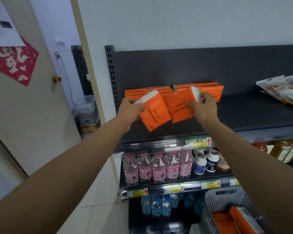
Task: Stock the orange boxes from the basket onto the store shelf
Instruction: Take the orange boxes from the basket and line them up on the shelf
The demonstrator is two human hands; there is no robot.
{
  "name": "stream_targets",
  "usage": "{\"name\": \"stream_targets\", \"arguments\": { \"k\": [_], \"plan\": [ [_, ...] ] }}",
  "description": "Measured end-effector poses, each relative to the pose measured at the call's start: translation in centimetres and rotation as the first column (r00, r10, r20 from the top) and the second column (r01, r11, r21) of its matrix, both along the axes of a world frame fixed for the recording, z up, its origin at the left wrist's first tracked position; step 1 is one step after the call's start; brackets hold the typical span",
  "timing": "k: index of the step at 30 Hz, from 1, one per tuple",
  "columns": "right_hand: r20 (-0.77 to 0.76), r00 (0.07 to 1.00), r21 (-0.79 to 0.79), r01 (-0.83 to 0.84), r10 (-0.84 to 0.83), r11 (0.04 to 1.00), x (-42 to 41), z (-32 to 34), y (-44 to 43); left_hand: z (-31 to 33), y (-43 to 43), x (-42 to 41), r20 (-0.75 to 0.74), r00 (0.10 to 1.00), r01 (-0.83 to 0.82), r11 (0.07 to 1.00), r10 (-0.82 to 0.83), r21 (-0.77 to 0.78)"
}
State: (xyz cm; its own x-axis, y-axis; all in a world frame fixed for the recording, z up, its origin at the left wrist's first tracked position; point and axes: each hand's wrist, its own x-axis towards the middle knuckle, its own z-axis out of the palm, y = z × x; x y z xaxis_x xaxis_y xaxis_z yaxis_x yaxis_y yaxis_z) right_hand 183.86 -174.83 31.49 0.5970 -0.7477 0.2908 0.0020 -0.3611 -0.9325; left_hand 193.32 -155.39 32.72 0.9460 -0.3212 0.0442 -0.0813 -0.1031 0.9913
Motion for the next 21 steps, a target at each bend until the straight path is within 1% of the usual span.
{"name": "stream_targets", "arguments": {
  "k": [2,6,10,13,17,19,21],
  "plan": [
    [0.002,1.0,-0.021,0.02,-0.02,1.0,0.6,0.3,-1.6,0.0,-1.4,0.9,0.001,1.0,-0.005,1.0,0.005,0.025],
    [-0.019,0.998,-0.027,0.055,-0.056,0.998,1.2,0.7,-6.1,0.3,-5.3,2.4,0.051,0.999,0.009,0.996,-0.014,0.087],
    [-0.021,0.996,0.043,0.085,-0.084,0.995,1.1,0.6,-11.1,0.7,-10.5,3.1,0.184,0.98,0.042,0.984,-0.075,0.174],
    [-0.037,0.997,0.09,0.069,-0.066,0.994,1.0,0.4,-14.1,1.1,-14.7,3.4,0.338,0.925,0.069,0.952,-0.172,0.297],
    [-0.07,0.997,0.122,0.042,-0.034,0.992,1.8,0.1,-17.3,1.9,-19.3,3.5,0.5,0.807,0.045,0.878,-0.313,0.477],
    [-0.105,0.994,0.135,0.032,-0.018,0.99,2.3,0.0,-18.7,2.0,-21.2,3.9,0.541,0.763,-0.006,0.833,-0.355,0.554],
    [-0.133,0.991,0.154,0.016,0.005,0.988,2.9,-0.2,-20.0,1.9,-22.7,4.5,0.539,0.743,-0.025,0.789,-0.397,0.615]
  ]
}}
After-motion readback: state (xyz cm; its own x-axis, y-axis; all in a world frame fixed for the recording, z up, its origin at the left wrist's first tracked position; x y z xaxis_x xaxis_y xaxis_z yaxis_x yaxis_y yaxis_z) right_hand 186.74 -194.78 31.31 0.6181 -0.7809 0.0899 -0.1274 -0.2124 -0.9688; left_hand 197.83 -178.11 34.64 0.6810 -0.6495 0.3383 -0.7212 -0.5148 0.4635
